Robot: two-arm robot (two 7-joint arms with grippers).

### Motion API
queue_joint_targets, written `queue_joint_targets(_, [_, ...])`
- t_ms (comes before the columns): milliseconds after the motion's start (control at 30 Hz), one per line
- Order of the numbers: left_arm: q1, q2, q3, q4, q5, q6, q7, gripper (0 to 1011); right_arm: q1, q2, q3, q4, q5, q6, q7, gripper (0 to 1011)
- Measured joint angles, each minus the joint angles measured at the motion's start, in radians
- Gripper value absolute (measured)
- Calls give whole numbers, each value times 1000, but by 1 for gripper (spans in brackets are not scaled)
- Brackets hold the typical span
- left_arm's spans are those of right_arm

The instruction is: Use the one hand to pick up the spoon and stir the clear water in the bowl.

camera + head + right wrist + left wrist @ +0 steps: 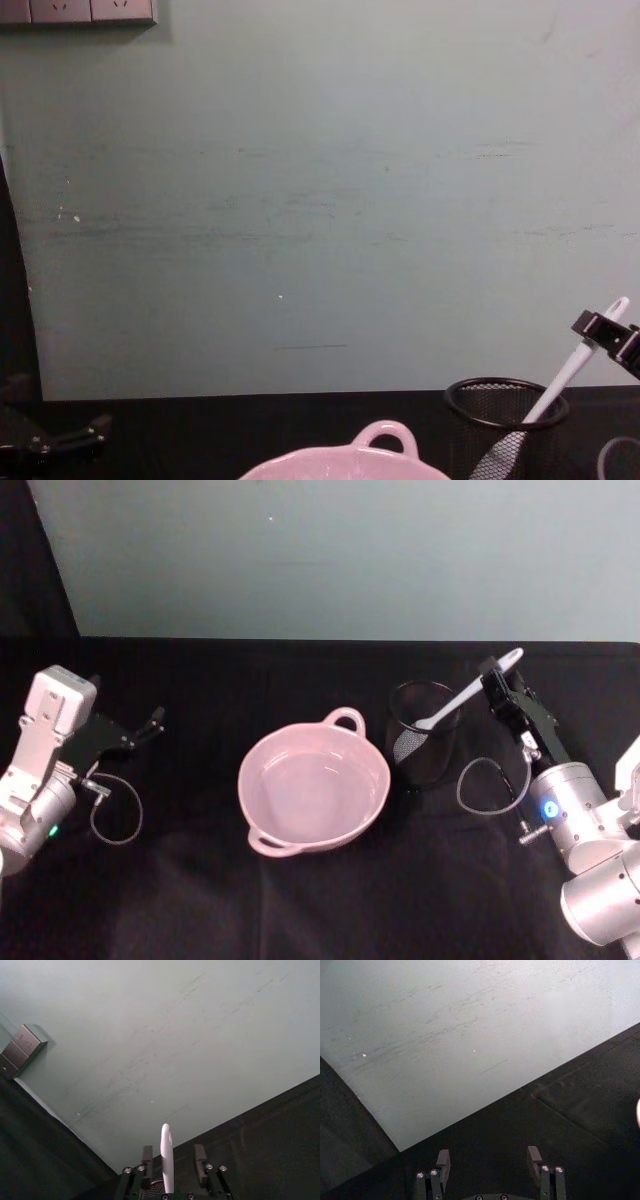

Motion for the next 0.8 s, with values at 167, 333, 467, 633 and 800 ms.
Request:
queue_joint_targets(167, [0,0,0,0,0,0,0,1011,0,0,0,-1,0,0,0,392])
queue_joint_targets(333, [0,0,0,0,0,0,0,1011,-1,0,0,-1,0,0,0,221])
queue_joint_targets(467, [0,0,0,0,0,0,0,1011,-1,0,0,-1,0,0,0,116])
queue_joint_targets(633, [0,0,0,0,0,0,0,1011,-1,0,0,-1,0,0,0,111])
queue_joint_targets(800, [0,0,0,0,0,0,0,1011,-1,0,0,-1,0,0,0,111])
